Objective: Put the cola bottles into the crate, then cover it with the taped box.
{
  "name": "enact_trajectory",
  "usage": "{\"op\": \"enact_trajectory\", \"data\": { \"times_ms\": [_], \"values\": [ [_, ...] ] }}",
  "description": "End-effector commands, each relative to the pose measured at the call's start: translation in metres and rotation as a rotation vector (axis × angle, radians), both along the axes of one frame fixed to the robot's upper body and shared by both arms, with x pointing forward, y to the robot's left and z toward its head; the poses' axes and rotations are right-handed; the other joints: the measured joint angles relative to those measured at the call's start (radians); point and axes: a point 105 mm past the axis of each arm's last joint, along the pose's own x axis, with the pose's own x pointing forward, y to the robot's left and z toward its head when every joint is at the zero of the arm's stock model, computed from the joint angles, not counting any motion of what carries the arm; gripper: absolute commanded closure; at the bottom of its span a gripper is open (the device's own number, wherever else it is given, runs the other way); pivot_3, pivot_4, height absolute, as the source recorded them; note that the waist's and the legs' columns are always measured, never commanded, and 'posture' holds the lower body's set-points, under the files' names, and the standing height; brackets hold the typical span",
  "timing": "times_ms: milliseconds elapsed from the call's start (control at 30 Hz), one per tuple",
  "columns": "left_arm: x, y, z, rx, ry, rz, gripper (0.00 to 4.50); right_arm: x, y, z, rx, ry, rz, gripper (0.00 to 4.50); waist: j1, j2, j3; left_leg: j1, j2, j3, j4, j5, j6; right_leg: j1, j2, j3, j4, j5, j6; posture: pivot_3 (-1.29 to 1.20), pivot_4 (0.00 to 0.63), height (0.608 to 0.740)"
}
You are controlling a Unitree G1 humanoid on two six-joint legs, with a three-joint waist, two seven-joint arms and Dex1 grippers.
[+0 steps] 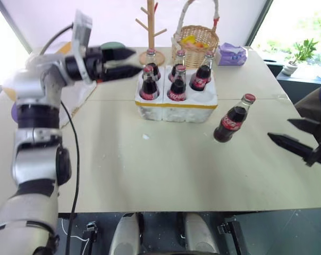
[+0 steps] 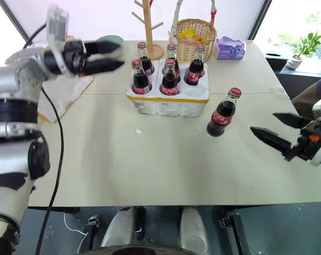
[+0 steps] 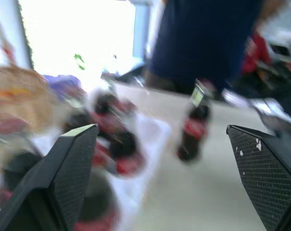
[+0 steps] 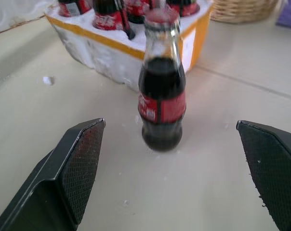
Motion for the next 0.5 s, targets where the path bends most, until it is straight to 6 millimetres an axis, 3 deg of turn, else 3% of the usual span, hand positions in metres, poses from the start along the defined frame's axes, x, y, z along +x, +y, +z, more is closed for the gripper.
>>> {"op": "enact_trajectory", "data": {
  "times_ms": [33,233,500],
  "values": [
    [-0.025,-0.019,-0.017,0.107,-0.032,-0.092,0.05,0.011,0.009,-0.012,-0.018,-0.039,-0.038,0.00,0.000,0.000,0.000,0.000,0.000,0.000,0.000,0.000,0.000,0.000,0.000,0.000,0.000,0.000,0.000,0.00,0.150,0.740],
    [-0.030,-0.036,-0.038,0.112,-0.018,-0.059,0.05,0.040,0.020,-0.042,0.056,-0.036,-0.091,0.00,-0.003,0.000,0.000,0.000,0.000,0.000,0.001,0.000,0.000,0.000,0.000,0.001,0.000,0.000,0.000,0.00,0.150,0.740],
    [-0.030,-0.033,-0.037,0.096,-0.012,-0.020,0.05,0.070,0.033,-0.047,0.150,-0.048,-0.056,0.00,-0.004,0.000,0.000,0.001,0.000,0.000,0.000,0.000,0.000,0.000,0.001,0.001,0.000,0.000,0.000,0.00,0.150,0.740]
  ]
}}
